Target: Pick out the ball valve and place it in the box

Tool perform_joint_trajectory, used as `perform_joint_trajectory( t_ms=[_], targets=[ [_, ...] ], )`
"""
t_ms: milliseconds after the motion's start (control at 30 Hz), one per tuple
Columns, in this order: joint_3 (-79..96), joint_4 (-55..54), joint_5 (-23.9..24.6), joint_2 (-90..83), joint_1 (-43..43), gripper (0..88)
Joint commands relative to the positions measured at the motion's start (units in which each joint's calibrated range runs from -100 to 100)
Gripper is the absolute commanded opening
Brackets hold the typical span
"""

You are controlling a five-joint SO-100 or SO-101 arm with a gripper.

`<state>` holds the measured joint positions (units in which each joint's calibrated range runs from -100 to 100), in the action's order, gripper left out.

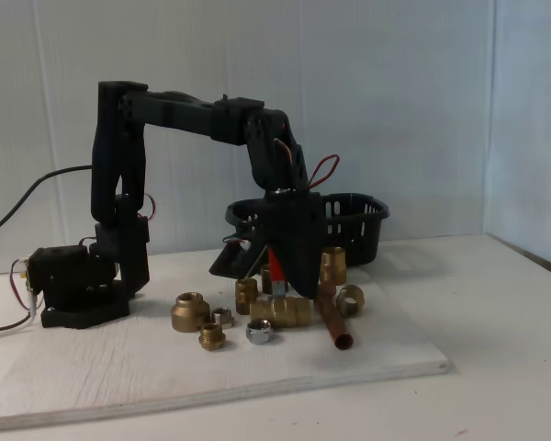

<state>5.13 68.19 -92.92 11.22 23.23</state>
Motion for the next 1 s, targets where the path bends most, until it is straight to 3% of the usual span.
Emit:
perform_joint_trajectory(
  t_ms=[0, 133, 267, 833, 967],
  targets=[
    [-0.53, -0.90, -0.71, -1.52, -1.39, 1.2],
    [-0.53, -1.07, -1.38, -1.52, -1.83, 1.2],
    [-1.34, -1.07, -5.89, -1.52, -1.61, 1.2],
    [-3.60, -0.73, -5.73, -1.60, -2.49, 1.3],
    [-3.87, 4.01, -5.84, -1.94, -2.42, 1.3]
  ],
)
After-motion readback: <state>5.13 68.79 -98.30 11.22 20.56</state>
